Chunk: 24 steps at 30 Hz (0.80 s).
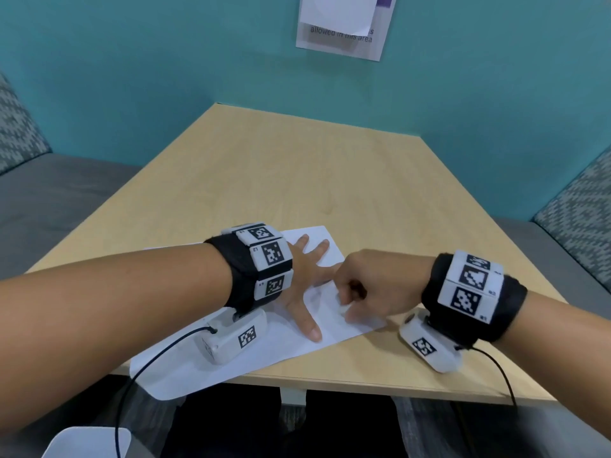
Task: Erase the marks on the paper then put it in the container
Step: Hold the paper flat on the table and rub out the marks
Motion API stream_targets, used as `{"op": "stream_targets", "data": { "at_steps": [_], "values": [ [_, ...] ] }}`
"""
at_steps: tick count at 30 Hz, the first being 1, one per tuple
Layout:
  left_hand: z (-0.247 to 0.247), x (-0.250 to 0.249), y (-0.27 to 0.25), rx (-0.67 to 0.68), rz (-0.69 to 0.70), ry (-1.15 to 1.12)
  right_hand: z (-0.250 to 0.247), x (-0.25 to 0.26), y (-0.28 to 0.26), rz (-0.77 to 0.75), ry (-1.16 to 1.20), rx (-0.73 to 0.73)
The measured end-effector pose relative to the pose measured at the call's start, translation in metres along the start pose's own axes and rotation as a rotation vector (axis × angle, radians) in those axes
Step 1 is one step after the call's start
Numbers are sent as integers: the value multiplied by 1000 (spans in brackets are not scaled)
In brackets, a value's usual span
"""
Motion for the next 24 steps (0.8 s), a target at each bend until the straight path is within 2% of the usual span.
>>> {"op": "stream_targets", "data": {
  "at_steps": [3, 9, 16, 21, 24],
  "values": [
    [0, 0, -1, -2, -3, 5, 13, 13, -4, -48, 11, 51],
    [-5, -4, -3, 14, -5, 61, -18, -28, 7, 96, 6, -59],
    [-9, -17, 2, 31, 37, -2, -17, -27, 6, 93, -9, -68],
    [-9, -22, -4, 17, 60, 5, 7, -2, -2, -10, 38, 38],
    [-6, -18, 0, 28, 42, 14, -13, -17, 1, 51, 5, -35]
  ]
}}
Point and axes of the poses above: each hand's wrist, its own y-axis towards the middle knuckle, its own z-axis out of the palm, x = y × z, the point moved 9 cm from there along y, towards the middle knuckle, and after that the axes turned 9 degrees about x, right-handed, at the moved point
